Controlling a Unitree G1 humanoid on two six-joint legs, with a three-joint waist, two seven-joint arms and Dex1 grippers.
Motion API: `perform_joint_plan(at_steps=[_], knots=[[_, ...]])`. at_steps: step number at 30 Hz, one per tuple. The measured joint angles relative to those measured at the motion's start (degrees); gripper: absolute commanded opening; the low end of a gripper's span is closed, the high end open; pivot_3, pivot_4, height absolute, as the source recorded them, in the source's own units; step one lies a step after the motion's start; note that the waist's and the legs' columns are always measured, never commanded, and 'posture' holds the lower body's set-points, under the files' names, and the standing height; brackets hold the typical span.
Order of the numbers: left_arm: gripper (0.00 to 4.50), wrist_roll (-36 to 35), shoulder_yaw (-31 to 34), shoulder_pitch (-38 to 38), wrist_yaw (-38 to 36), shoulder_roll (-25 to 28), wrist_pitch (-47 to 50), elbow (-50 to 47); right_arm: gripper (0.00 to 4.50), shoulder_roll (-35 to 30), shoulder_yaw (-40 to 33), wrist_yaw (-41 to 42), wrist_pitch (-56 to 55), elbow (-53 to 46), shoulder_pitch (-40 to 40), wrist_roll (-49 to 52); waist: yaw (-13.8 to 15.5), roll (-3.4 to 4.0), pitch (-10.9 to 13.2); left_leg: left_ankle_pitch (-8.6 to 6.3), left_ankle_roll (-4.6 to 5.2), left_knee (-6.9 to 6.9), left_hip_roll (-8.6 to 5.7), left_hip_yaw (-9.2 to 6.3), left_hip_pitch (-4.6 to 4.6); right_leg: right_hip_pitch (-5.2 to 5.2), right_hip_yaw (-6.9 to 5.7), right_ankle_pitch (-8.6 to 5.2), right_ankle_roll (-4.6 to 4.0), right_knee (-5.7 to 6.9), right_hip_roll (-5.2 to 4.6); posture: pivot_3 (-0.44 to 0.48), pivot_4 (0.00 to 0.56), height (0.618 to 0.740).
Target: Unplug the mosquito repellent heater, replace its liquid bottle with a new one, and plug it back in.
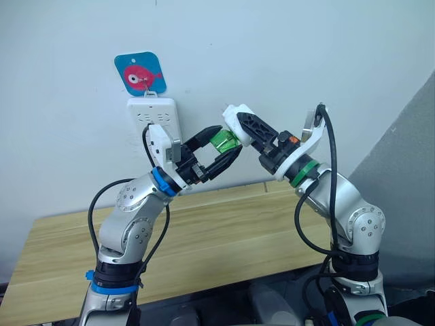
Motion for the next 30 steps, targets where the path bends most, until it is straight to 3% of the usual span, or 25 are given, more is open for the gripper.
perform_joint_plan(at_steps=[15, 20, 29, 30], knots=[[3.64, 1.1, -1.0, -0.1, 0.0, 0.4, 0.2, 0.0, 3.00, -0.1, 0.6, -0.9, -1.7, 0.0, -0.5, 1.3, 0.0, 0.22, -0.8, 0.00, 0.00, 0.00, 0.00, 0.00, 0.00, 0.00, 0.00, -0.01, 0.02, -0.01, 0.00, -0.198, 0.038, 0.736], [2.27, 1.0, -0.9, -0.1, 0.0, 0.4, 0.2, 0.0, 3.00, -0.6, 0.8, -0.9, -2.0, 0.0, -0.5, 1.6, 0.0, 0.22, -0.8, 0.00, 0.00, 0.00, 0.00, 0.00, 0.00, 0.00, 0.00, -0.01, 0.02, 0.00, 0.00, -0.198, 0.038, 0.736], [2.27, 1.0, -0.9, -0.1, -0.1, 0.3, 0.1, 0.0, 3.00, -1.5, 1.1, 0.3, -2.2, 0.0, -0.2, 1.7, 0.0, 0.23, -0.8, 0.00, 0.00, 0.00, 0.00, 0.00, 0.00, 0.00, 0.00, -0.01, 0.02, -0.01, 0.01, -0.196, 0.039, 0.736], [2.27, 1.0, -0.9, -0.1, -0.2, 0.3, 0.1, 0.0, 3.70, -1.6, 1.1, 0.5, -2.2, 0.0, -0.1, 1.7, 0.0, 0.22, -0.8, 0.00, 0.00, 0.00, 0.00, 0.00, 0.00, 0.00, 0.00, -0.01, 0.02, -0.01, 0.01, -0.196, 0.039, 0.736]])
